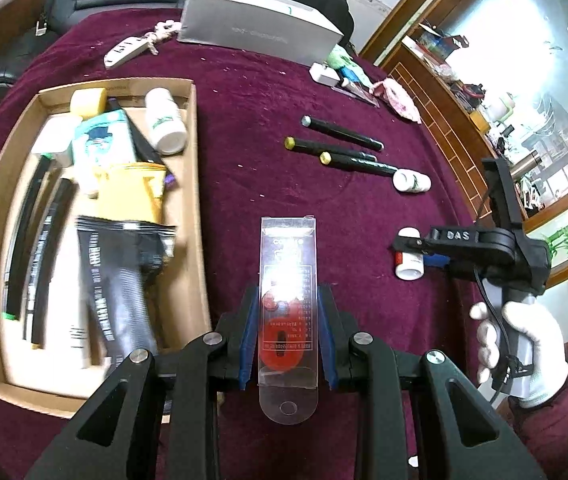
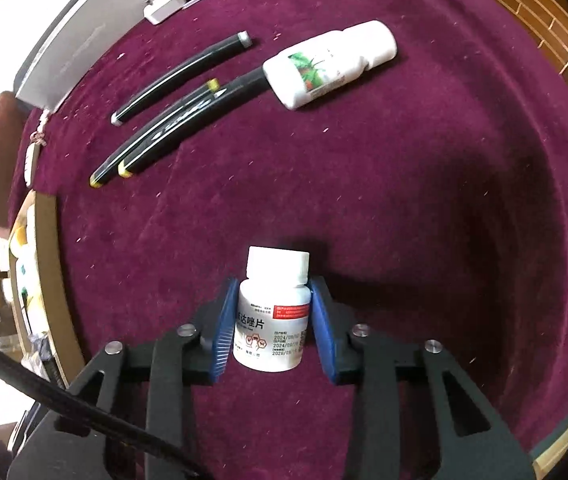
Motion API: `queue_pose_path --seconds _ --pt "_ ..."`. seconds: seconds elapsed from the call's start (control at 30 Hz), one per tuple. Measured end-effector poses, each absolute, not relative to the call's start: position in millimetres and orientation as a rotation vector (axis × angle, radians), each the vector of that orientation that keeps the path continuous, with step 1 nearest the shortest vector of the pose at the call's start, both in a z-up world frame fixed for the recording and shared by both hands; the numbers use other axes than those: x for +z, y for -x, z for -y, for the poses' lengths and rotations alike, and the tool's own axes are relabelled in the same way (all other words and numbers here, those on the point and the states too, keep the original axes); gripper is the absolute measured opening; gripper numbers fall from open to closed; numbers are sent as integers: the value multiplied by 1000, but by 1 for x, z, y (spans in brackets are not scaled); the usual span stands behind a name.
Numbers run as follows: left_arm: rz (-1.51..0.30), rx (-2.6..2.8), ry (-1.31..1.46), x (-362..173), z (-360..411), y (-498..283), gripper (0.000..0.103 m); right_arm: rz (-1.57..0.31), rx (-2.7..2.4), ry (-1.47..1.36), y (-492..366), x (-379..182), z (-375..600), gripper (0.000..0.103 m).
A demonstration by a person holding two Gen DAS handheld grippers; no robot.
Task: Organize objects
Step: 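Carry red packet with left tool while right tool carries pill bottle into box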
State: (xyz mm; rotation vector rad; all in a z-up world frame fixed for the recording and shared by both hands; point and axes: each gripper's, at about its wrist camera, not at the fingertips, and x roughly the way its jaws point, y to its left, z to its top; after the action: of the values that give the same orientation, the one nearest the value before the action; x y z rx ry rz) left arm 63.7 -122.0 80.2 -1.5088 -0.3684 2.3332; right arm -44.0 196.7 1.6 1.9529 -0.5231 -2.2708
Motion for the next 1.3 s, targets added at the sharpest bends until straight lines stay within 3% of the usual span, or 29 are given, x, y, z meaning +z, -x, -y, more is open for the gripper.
queue_pose_path --seconds 0.5,1.3 --pt "407 2515 1510 97 223 -63 23 529 -2034 -1778 17 37 -114 34" --pt "310 2569 1633 51 310 70 23 272 -1747 -1684 -16 51 86 34"
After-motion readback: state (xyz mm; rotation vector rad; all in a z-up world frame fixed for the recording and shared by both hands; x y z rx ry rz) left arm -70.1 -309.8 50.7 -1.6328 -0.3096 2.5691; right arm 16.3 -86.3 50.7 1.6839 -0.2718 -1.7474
